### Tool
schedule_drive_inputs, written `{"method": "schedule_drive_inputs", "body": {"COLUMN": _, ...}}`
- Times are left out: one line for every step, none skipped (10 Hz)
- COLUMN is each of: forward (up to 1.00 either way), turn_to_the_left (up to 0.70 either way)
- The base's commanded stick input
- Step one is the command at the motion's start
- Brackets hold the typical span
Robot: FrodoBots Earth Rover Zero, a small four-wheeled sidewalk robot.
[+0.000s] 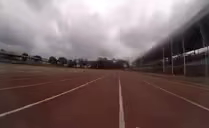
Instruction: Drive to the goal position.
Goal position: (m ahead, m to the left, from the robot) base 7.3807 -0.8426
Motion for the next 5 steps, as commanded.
{"method": "schedule_drive_inputs", "body": {"forward": 0.70, "turn_to_the_left": 0.00}}
{"method": "schedule_drive_inputs", "body": {"forward": 0.70, "turn_to_the_left": 0.00}}
{"method": "schedule_drive_inputs", "body": {"forward": 0.70, "turn_to_the_left": -0.08}}
{"method": "schedule_drive_inputs", "body": {"forward": 0.70, "turn_to_the_left": -0.31}}
{"method": "schedule_drive_inputs", "body": {"forward": 0.70, "turn_to_the_left": -0.35}}
